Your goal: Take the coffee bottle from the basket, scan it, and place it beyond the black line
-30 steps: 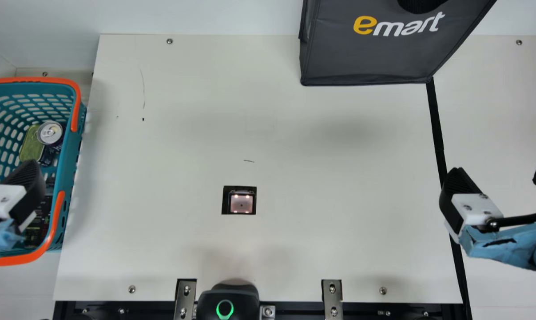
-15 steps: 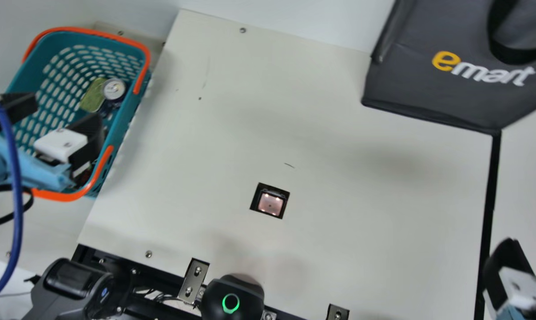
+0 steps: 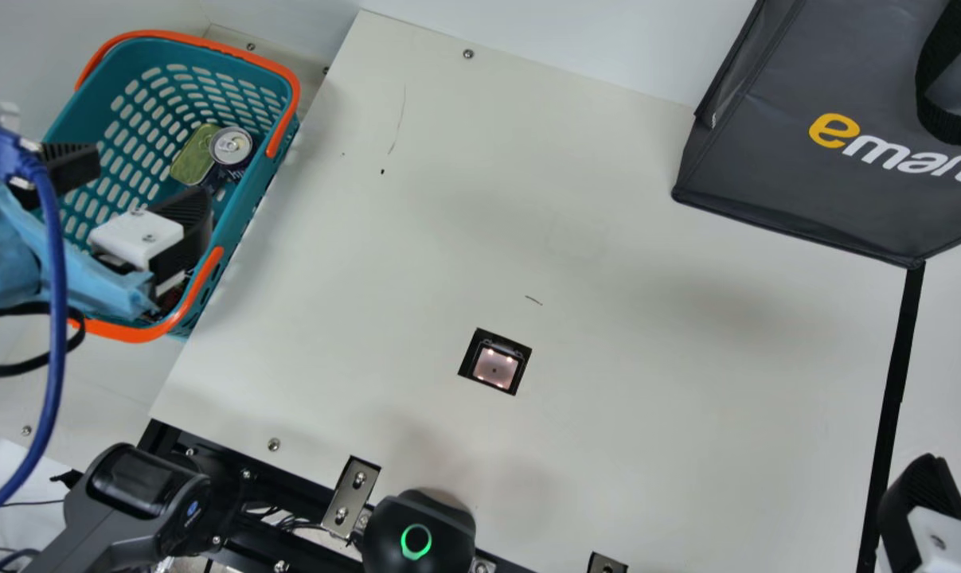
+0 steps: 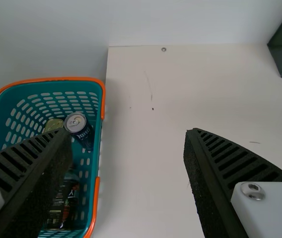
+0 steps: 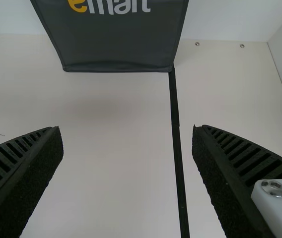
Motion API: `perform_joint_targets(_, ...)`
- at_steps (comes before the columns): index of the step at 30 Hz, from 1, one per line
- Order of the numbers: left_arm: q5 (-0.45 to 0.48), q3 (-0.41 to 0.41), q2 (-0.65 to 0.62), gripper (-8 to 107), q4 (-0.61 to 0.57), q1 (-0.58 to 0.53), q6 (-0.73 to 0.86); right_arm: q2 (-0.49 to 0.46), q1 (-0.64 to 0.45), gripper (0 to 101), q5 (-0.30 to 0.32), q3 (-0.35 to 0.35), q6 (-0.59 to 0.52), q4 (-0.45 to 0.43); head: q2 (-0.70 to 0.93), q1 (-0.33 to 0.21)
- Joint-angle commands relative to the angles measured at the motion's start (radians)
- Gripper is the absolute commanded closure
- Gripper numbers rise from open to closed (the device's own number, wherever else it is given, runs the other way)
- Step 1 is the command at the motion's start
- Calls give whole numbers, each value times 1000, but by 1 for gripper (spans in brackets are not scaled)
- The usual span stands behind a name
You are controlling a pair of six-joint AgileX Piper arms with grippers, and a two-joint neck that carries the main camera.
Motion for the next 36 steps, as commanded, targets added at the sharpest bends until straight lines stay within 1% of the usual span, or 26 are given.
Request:
perform_joint_targets(1,-4,0,5,9,7,7,-1,0,0,10,0,0,0,0,2,-15)
perform_joint_targets(7,-21,6,23,9,25,47,9,0,0,10,0,0,0,0,2,-15)
perform_joint_targets(12,-43,13,42,9,18,115,35,0,0,10,0,0,0,0,2,-15)
perform_joint_targets(22,-116,23,107,9,-42,330,139,0,0,10,0,0,0,0,2,-15)
perform_joint_targets(30,-175,33,179,9,-127,513,260,0,0,10,0,0,0,0,2,-15)
perform_joint_targets(36,-216,59,230,9,-138,610,316,0,0,10,1,0,0,0,2,-15)
